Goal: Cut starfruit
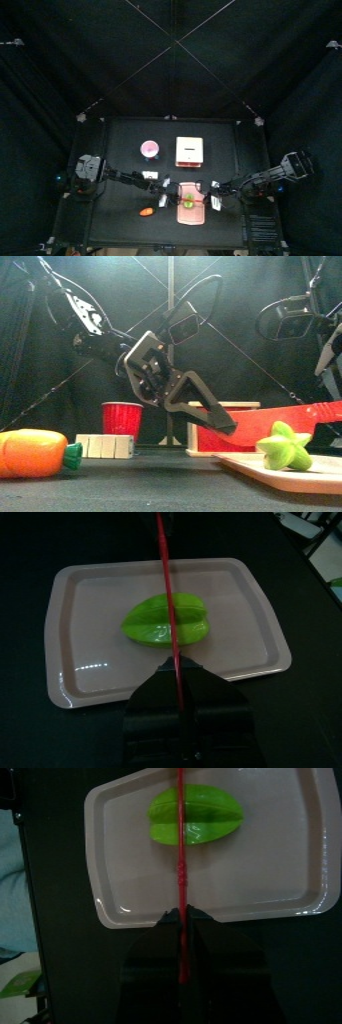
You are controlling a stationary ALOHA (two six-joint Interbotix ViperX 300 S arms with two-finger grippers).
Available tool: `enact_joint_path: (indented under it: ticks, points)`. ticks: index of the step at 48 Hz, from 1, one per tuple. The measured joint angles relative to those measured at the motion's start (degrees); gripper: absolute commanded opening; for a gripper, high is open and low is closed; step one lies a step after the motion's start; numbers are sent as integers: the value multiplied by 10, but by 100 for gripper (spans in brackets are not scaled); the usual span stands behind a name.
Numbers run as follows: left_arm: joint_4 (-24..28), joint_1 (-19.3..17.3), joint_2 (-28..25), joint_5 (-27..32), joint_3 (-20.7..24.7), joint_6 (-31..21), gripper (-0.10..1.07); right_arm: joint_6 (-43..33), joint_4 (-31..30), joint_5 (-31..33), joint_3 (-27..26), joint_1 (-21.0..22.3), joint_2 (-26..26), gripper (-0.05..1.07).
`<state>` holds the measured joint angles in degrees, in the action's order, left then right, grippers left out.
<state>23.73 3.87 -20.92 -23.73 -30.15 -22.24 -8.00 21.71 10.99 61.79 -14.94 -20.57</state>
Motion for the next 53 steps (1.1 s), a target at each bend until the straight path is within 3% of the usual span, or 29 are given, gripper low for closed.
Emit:
enact_joint_path:
  ticks: [53]
  points:
    - [0,0,-18,30,11,0,22,1,-1,-33,-1,0,63,35]
